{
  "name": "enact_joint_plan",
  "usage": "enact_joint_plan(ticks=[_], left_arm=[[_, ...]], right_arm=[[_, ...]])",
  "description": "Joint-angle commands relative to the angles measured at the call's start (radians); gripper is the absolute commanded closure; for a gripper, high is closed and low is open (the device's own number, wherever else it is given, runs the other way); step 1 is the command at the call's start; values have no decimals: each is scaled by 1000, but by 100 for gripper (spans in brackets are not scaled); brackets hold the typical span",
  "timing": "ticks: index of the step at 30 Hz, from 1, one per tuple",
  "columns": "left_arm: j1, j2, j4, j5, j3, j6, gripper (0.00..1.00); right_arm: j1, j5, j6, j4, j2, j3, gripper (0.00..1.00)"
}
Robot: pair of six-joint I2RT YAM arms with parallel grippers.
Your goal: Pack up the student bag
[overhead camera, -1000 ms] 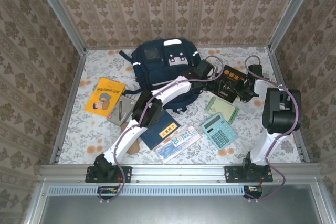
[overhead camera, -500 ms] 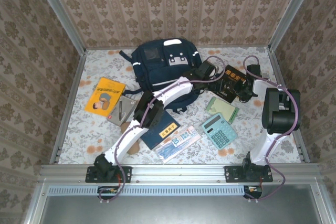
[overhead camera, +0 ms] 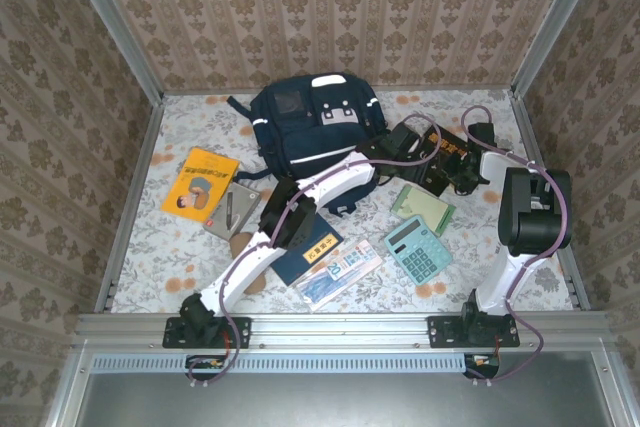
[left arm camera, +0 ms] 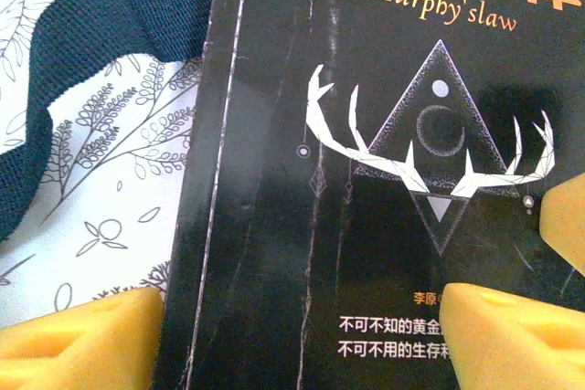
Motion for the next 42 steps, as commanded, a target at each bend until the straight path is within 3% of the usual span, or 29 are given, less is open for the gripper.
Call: enact_joint_plan(ticks=[1, 14, 29, 32, 36, 42], left_arm=[[17, -48, 0, -29, 30, 38, 20], [67, -35, 55, 35, 25, -3, 21], [13, 8, -138, 215, 6, 36, 26], [7, 3, -126, 392, 0, 24, 32], [13, -53, 51, 667, -58, -97, 33], [50, -139, 438, 855, -220, -369, 36]], right_arm=[[18, -21, -12, -67, 10, 13, 57], [18, -34, 2, -58, 28, 21, 57], [18, -57, 5, -46, 35, 23, 56], [18, -73, 11, -30, 41, 16, 56], [18, -92, 20, -11, 46, 4, 57], [18, -101, 19, -7, 36, 4, 57]])
